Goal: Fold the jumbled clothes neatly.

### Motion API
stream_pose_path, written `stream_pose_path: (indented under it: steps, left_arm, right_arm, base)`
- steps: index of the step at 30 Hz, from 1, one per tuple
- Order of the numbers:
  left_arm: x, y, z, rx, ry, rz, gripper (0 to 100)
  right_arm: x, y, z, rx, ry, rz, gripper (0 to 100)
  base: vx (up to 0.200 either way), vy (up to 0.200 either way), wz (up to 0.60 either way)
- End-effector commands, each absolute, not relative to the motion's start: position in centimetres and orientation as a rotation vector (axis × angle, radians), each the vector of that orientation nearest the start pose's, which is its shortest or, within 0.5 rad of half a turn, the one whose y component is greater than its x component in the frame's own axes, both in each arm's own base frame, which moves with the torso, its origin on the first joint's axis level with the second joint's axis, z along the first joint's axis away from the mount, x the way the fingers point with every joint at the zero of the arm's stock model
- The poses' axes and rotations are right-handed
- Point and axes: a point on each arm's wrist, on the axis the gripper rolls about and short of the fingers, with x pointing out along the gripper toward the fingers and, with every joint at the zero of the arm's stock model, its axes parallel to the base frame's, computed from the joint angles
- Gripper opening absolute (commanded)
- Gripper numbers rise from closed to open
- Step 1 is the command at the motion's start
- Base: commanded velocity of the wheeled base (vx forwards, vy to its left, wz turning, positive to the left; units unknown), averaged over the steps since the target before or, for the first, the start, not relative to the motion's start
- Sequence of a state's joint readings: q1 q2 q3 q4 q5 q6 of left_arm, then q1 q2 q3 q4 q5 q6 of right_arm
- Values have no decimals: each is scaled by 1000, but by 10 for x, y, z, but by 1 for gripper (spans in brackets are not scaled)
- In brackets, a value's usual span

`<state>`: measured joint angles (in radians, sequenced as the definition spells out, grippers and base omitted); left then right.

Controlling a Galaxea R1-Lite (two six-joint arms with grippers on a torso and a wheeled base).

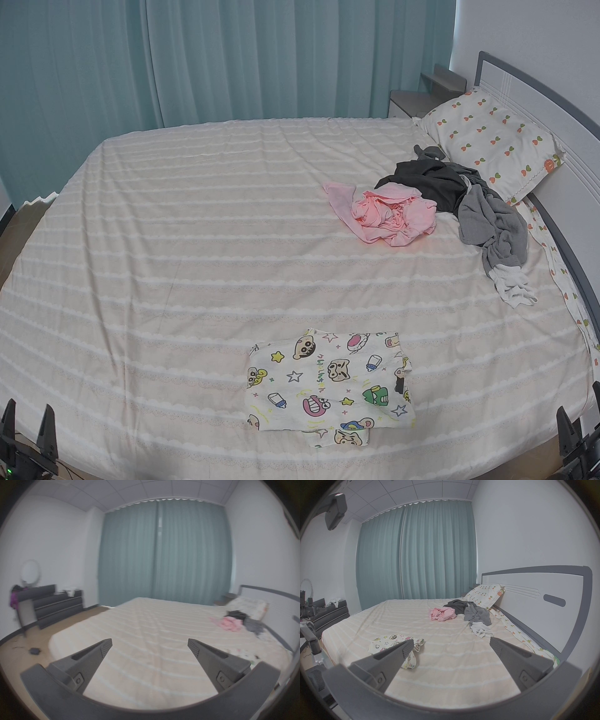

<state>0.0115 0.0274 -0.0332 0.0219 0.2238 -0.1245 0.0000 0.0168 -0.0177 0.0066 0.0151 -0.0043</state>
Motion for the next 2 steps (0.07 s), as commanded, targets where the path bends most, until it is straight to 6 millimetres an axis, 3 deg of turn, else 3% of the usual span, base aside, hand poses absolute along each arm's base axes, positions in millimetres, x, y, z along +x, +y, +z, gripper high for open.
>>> stream_pose_path:
  steps: [1,2]
  left_arm:
    - [-23,1,80,-94,-10,55,100]
    - [-23,1,79,-69,-8,53,100]
  right_arm:
    - [-23,0,76,-2,3,12,100]
    - [-23,0,75,-5,5,9,100]
  base:
    - [0,0,0]
    - [0,0,0]
